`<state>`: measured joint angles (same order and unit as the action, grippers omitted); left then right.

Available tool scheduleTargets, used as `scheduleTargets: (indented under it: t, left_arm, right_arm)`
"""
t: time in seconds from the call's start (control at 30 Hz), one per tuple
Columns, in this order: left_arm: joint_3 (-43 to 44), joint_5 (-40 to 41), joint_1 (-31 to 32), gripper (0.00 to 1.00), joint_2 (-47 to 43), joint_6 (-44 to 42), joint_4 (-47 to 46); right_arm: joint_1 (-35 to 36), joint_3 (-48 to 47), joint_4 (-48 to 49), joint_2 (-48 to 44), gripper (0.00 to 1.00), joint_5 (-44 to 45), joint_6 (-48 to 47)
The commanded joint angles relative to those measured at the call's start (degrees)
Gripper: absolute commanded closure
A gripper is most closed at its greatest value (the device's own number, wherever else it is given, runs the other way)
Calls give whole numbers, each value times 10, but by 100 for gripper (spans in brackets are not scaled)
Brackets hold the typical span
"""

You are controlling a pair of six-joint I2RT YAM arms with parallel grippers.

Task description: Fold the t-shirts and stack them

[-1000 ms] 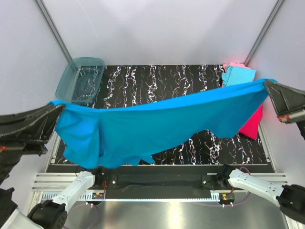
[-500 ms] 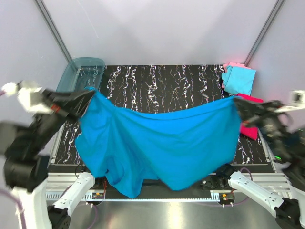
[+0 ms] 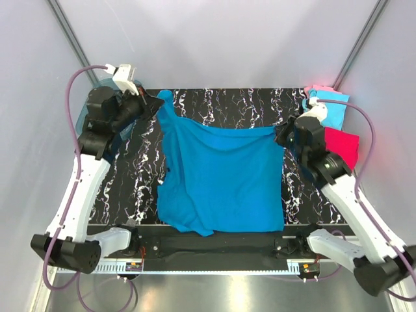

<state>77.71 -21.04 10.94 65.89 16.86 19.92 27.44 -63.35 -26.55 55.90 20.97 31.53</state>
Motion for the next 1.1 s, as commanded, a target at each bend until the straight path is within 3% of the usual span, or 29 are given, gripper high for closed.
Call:
scheduleTargets:
  t: [0.0, 0.07, 0.23, 0.5, 0.77, 1.07]
  left_arm:
    - [3, 30, -3, 100, 21, -11, -88]
    - [6, 35, -3, 100, 42, -7, -93]
    - [43, 46, -3, 100, 114, 8, -96]
    - [110, 71, -3, 100, 236, 11, -93]
    - [211, 108, -3, 100, 378, -1, -84]
    - [334, 144, -4, 100, 513, -10, -71]
  right_arm:
    - [-76, 20, 97, 53, 100, -53, 50]
    - [-120, 21, 119, 88, 100, -73, 69]
    - [-148, -7, 170, 196, 100, -44, 90]
    - [-220, -161, 188, 408, 100, -70, 87]
    - [-288, -300, 185, 535, 100, -102, 93]
    - [-299, -430, 180, 685, 100, -151, 106]
